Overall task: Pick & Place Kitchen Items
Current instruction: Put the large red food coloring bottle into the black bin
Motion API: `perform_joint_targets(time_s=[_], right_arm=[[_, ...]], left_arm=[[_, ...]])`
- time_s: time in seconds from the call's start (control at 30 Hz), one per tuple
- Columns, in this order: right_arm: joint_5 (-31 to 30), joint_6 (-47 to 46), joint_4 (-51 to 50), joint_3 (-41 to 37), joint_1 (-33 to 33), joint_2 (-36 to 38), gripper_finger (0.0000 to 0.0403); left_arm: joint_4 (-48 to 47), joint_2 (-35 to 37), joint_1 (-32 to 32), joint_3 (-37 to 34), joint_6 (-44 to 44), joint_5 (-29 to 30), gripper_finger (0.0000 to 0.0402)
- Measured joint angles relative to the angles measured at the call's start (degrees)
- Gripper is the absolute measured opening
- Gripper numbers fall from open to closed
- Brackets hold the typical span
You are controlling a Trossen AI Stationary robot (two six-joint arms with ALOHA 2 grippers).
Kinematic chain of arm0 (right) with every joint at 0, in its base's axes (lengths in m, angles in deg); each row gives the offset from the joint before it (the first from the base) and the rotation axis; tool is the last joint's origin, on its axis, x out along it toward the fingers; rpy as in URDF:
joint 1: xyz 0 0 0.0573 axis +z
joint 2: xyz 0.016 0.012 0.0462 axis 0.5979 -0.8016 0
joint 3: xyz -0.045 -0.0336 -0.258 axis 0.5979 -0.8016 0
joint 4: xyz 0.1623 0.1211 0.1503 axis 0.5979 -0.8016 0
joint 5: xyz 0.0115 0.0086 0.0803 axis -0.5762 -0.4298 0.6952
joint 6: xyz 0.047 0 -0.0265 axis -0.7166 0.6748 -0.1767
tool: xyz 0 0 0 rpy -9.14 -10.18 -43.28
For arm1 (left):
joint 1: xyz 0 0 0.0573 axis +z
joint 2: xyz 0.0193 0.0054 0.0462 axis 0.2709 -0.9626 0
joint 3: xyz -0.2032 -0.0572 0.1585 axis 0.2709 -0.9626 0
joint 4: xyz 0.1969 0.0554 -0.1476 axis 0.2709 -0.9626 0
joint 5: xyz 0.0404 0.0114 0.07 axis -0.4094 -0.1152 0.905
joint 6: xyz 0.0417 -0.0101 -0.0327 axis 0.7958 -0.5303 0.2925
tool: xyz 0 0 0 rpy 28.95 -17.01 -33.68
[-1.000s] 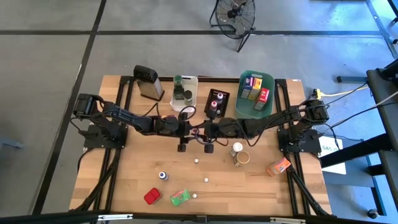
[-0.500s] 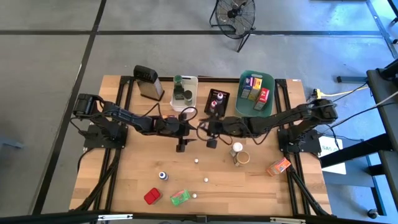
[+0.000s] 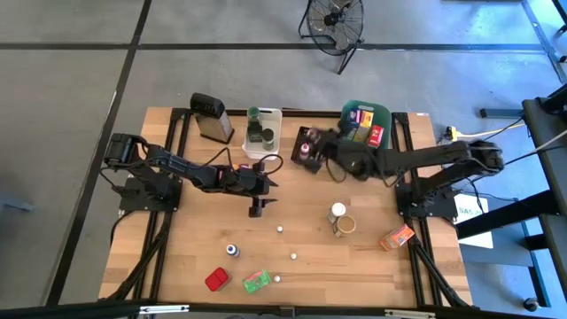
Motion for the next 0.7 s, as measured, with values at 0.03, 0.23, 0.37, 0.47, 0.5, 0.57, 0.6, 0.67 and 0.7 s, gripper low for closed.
perform_joint_targets(time_s=[0.03,0.23,0.37,0.47,0.5,0.57,0.6,0.67,0.7], right_arm=[[1.0,0.2,0.3,0.0,-1.5,1.0,0.0118],[19.7,-6.9,0.3,0.0,-12.9,5.8,0.0118],[36.1,-14.9,-2.5,0.0,-20.0,4.5,0.0118],[39.6,-15.9,-4.4,-0.9,-21.0,1.7,0.0118],[39.7,-16.0,-4.3,-1.4,-20.8,1.0,0.0118],[37.9,-16.6,-4.2,-2.3,-20.1,-0.3,0.0118],[36.3,-17.1,-4.0,-2.9,-19.7,-0.7,0.0118],[32.7,-17.8,-3.4,-4.2,-18.9,-0.9,0.0118],[31.1,-18.1,-2.5,-4.8,-18.5,-1.0,0.0118]], left_arm=[[-0.1,0.0,0.0,0.0,0.0,0.0,0.0231],[-0.6,0.0,0.0,0.0,0.1,0.0,0.0232],[-0.6,0.0,0.0,0.0,0.1,0.0,0.0232],[-1.7,0.0,0.0,0.0,0.1,0.0,0.0233],[-2.0,0.0,0.0,0.0,0.1,0.0,0.0232],[-2.6,0.0,0.0,0.0,0.0,0.0,0.0231],[-2.9,0.0,0.0,0.0,0.0,0.0,0.0231],[-3.2,0.0,0.0,0.0,0.0,0.0,0.0232],[-3.3,0.0,0.0,0.0,0.0,0.0,0.0232]])
